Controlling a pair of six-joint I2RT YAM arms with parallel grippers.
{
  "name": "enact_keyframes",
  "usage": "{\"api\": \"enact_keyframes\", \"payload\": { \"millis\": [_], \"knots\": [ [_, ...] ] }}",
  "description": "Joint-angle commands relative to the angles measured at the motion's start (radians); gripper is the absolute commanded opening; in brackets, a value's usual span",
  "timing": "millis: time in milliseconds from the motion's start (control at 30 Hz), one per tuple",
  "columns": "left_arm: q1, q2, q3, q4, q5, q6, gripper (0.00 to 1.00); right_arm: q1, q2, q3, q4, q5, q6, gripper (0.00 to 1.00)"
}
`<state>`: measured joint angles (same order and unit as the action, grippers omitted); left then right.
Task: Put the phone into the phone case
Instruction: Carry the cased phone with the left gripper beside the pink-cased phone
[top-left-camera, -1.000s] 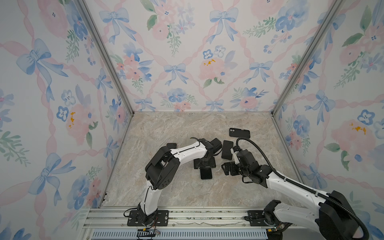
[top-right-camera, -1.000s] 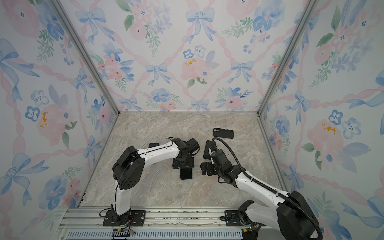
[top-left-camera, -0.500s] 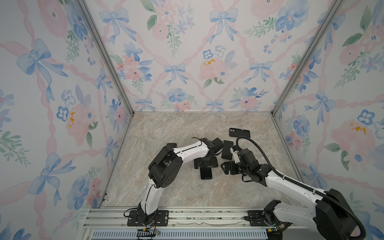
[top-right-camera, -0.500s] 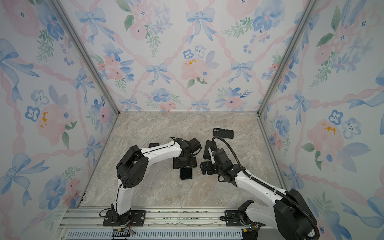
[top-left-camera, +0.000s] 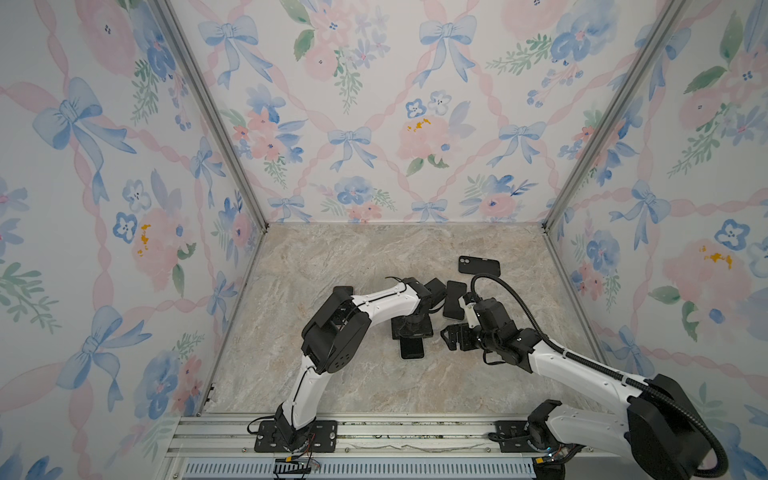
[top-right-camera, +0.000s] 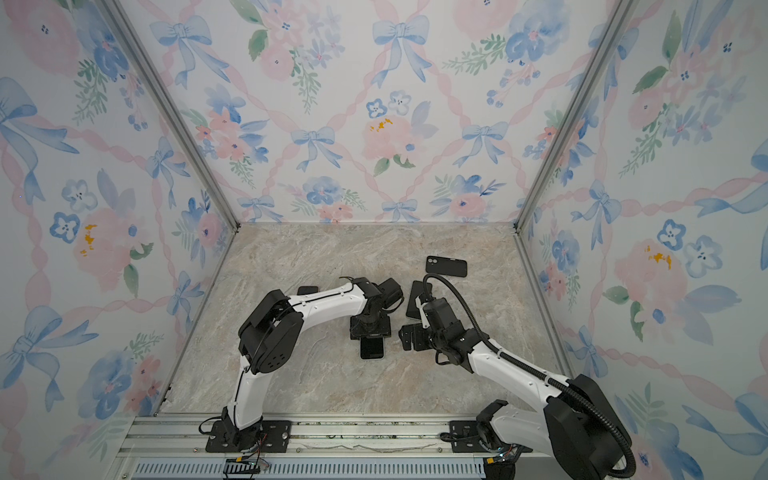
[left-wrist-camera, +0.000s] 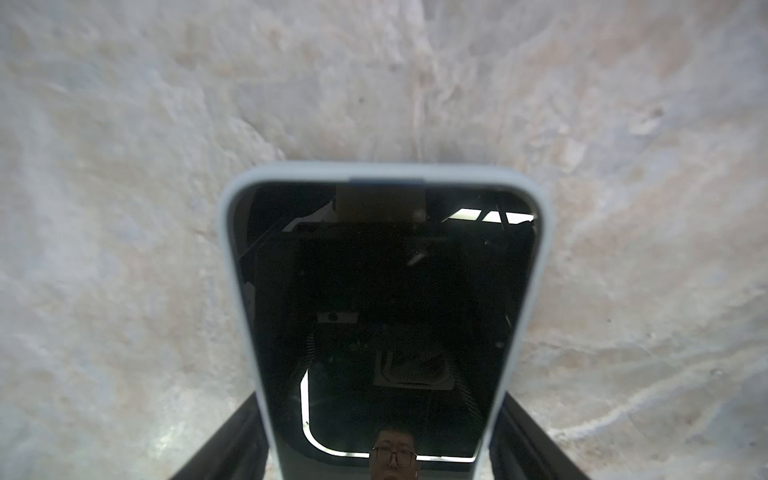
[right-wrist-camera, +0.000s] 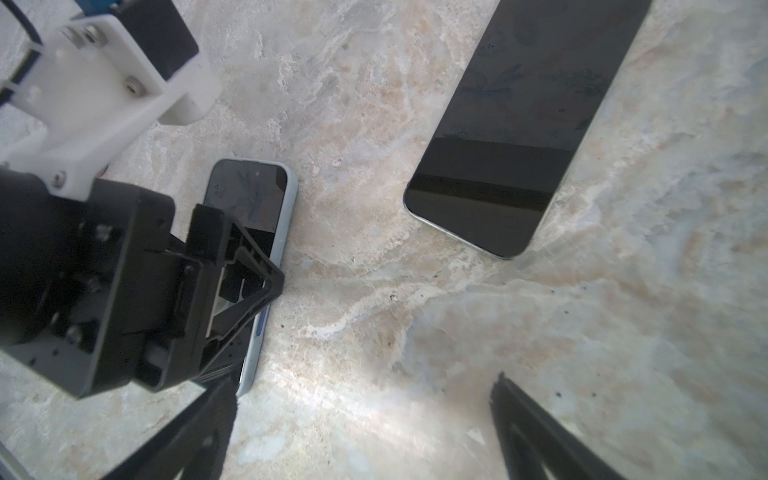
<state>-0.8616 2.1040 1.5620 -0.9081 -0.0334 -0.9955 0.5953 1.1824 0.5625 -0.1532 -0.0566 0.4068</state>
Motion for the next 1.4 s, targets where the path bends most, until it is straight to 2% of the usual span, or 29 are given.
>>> {"api": "enact_keyframes", "payload": {
  "millis": [0,233,700,1100,1367],
  "knots": [
    [0.005,0.012,-0.005,-0.031,-0.021,0.019,0.7,-0.011,0.012,0.0,0.008,-0.006,-0.004,0.97],
    [0.051,-0.045,0.011,-0.06,-0.113,0.111,0.61,-0.007,0.039,0.014,0.02,-0.006,0.003,0.97],
    [0.282,-0.071,0.036,-0.058,-0.111,0.369,0.57,0.044,0.176,0.131,0.002,0.014,-0.004,0.98],
    [0.39,-0.042,0.053,-0.057,-0.102,0.454,0.56,0.069,0.232,0.201,-0.025,0.019,-0.011,0.98],
    [0.4,-0.023,0.06,-0.055,-0.087,0.466,0.55,0.077,0.235,0.207,-0.032,0.026,-0.008,0.98]
  ]
}}
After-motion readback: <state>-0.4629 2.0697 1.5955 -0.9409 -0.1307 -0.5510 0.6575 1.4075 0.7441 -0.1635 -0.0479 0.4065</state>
